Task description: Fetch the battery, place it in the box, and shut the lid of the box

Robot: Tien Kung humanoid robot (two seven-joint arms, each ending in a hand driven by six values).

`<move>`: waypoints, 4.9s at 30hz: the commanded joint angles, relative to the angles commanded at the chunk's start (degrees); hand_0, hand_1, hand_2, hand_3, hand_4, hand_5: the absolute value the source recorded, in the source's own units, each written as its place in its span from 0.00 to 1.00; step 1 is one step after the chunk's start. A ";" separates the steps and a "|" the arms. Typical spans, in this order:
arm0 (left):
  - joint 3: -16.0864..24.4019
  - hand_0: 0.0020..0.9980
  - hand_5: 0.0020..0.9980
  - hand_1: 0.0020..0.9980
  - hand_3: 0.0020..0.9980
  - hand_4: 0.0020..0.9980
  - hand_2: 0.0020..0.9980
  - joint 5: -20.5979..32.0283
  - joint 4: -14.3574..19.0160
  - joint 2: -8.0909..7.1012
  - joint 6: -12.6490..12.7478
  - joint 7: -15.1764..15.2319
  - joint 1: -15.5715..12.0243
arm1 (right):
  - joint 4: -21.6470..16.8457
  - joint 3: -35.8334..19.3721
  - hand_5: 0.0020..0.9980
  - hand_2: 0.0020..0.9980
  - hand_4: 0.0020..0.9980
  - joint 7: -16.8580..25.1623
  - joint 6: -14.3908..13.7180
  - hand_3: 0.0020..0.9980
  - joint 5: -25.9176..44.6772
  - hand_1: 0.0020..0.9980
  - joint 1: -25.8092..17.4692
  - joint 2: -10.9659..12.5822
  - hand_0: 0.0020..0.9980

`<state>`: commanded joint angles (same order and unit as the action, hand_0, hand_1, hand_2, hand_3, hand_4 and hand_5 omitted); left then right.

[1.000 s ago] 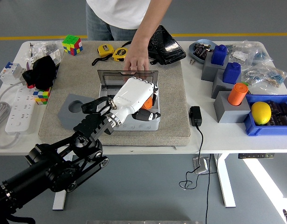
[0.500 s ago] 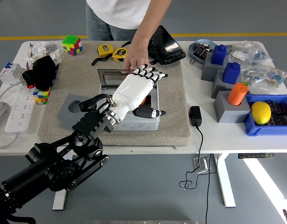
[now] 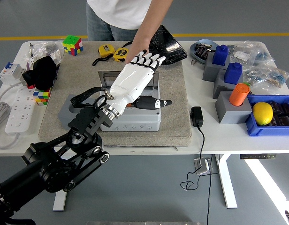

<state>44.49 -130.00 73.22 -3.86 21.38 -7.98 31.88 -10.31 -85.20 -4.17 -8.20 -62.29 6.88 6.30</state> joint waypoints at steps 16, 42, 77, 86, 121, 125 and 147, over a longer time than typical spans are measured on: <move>6.56 1.00 1.00 1.00 1.00 1.00 1.00 4.81 2.53 -0.36 -2.58 4.32 -2.03 | 0.00 -0.22 1.00 0.76 1.00 -0.16 -0.13 0.79 -0.09 0.77 -0.05 -0.16 0.82; 16.22 0.85 1.00 0.83 0.84 1.00 0.81 13.71 3.14 -5.18 -15.41 -0.67 -6.53 | 0.00 -1.33 1.00 0.76 1.00 -0.07 -0.21 0.79 -0.33 0.77 -0.18 -0.36 0.82; 17.40 0.27 1.00 0.22 0.58 1.00 0.46 13.18 11.19 -8.65 -29.40 -17.76 -9.79 | 0.00 -1.53 1.00 0.76 1.00 -0.26 -0.44 0.79 -0.41 0.77 -0.03 -0.10 0.82; 20.51 0.53 1.00 0.59 0.65 1.00 0.62 6.58 10.71 -6.98 -15.81 -7.31 -10.22 | 0.00 -1.74 1.00 0.76 1.00 -0.23 -0.54 0.79 -0.41 0.77 0.12 -0.30 0.82; 44.17 1.00 1.00 1.00 1.00 1.00 1.00 74.54 7.42 -2.12 -10.37 32.76 -21.16 | 0.00 -2.28 1.00 0.76 1.00 -0.63 -0.38 0.79 -2.03 0.77 -0.38 -1.04 0.82; 44.60 1.00 1.00 1.00 0.99 1.00 1.00 78.97 7.67 -2.10 -11.79 33.24 -22.56 | 0.00 -2.60 1.00 0.76 1.00 -0.55 -0.35 0.79 -2.30 0.77 -0.60 -1.34 0.82; 45.59 0.89 1.00 0.92 0.89 1.00 0.90 84.09 8.37 -2.00 -15.90 32.24 -23.99 | 0.00 -4.18 1.00 0.76 1.00 -0.30 -0.36 0.79 -3.13 0.77 -0.55 -2.62 0.82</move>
<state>90.08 -45.91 81.59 -5.86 5.47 24.26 7.89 -10.31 -89.38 -4.47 -8.56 -65.43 6.33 3.69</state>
